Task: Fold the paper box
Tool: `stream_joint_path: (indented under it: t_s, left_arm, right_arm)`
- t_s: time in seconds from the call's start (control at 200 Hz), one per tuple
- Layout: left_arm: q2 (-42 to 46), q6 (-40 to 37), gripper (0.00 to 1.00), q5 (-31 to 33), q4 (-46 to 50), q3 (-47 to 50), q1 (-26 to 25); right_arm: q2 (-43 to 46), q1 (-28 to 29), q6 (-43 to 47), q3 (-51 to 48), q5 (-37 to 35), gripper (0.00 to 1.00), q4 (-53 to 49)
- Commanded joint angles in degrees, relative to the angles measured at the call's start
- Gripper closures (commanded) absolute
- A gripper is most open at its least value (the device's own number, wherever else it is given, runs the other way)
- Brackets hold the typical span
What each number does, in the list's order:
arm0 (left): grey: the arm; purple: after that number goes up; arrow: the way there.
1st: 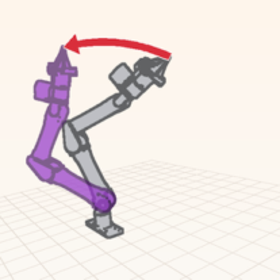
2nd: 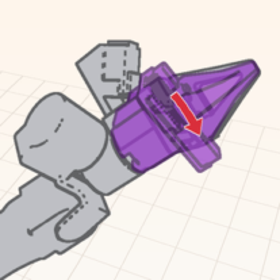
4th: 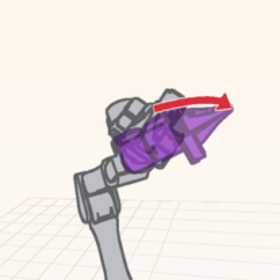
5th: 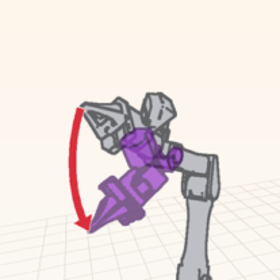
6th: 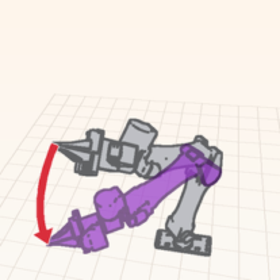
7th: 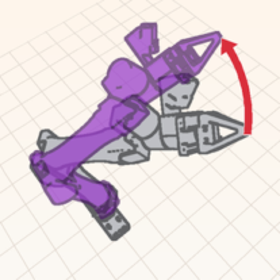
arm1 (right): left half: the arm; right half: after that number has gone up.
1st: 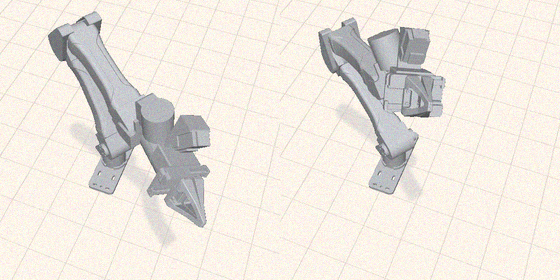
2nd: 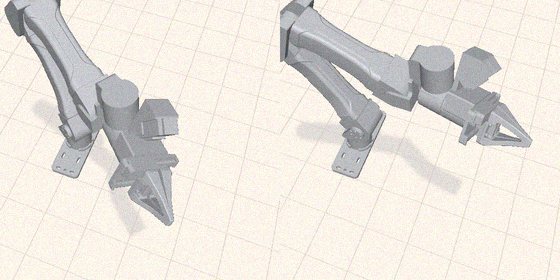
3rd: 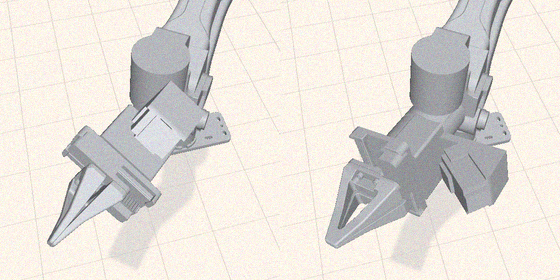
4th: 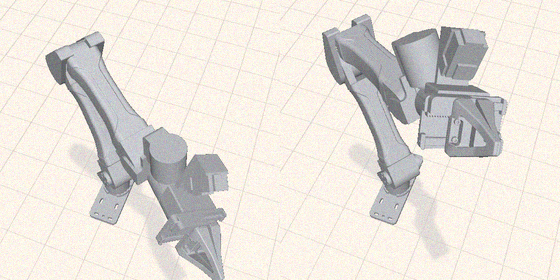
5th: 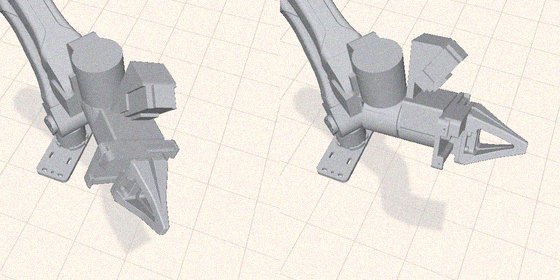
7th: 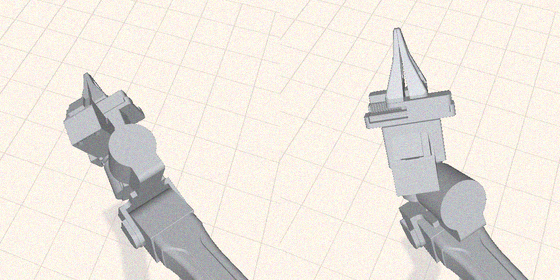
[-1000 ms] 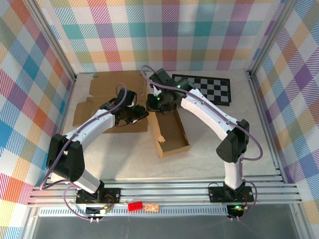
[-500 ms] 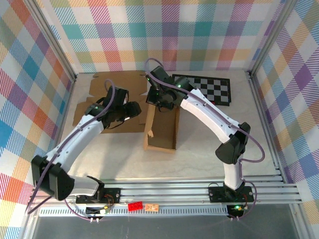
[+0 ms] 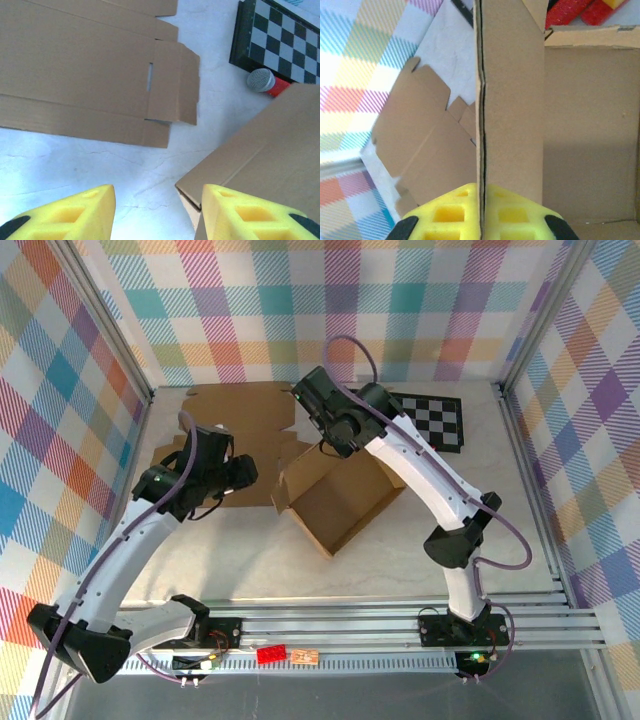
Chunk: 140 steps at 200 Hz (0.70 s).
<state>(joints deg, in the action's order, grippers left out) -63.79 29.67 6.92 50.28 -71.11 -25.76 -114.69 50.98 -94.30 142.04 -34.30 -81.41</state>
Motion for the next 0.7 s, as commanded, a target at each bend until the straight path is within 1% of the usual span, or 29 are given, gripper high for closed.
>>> stream_joint_path:
  t_s: [0.0, 0.09, 0.165, 0.295, 0.385, 0.695]
  left_arm:
    - [1.09, -2.92, 0.52, 1.63, 3.93, -2.27, -0.26]
    - [1.42, -3.52, 0.52, 0.26, 3.82, -1.92, -0.26]
    - [1.34, -4.04, 0.52, -1.36, 3.43, -1.58, -0.26]
    - [0.35, -4.58, 0.52, -3.07, 3.22, -0.96, -0.26]
    - [-0.52, -4.7, 0.53, -4.24, 3.44, -0.96, -0.24]
    - [-1.5, -4.62, 0.53, -6.03, 2.16, 1.06, -0.26]
  right_arm:
    - [-2.73, 0.44, -17.27, 5.51, -3.33, 1.0, -13.87]
    - [-2.82, 0.11, -23.08, 5.29, -4.44, 1.0, -16.81]
    - [-2.82, -1.23, -26.0, 4.55, -3.58, 1.0, -17.46]
    - [-3.35, -3.97, -30.61, 3.42, -0.66, 1.0, -17.19]
    - [-4.57, -6.07, -34.55, 3.36, 3.54, 1.0, -18.42]
    - [-7.89, -9.03, -39.37, 5.79, 5.18, 1.0, -20.56]
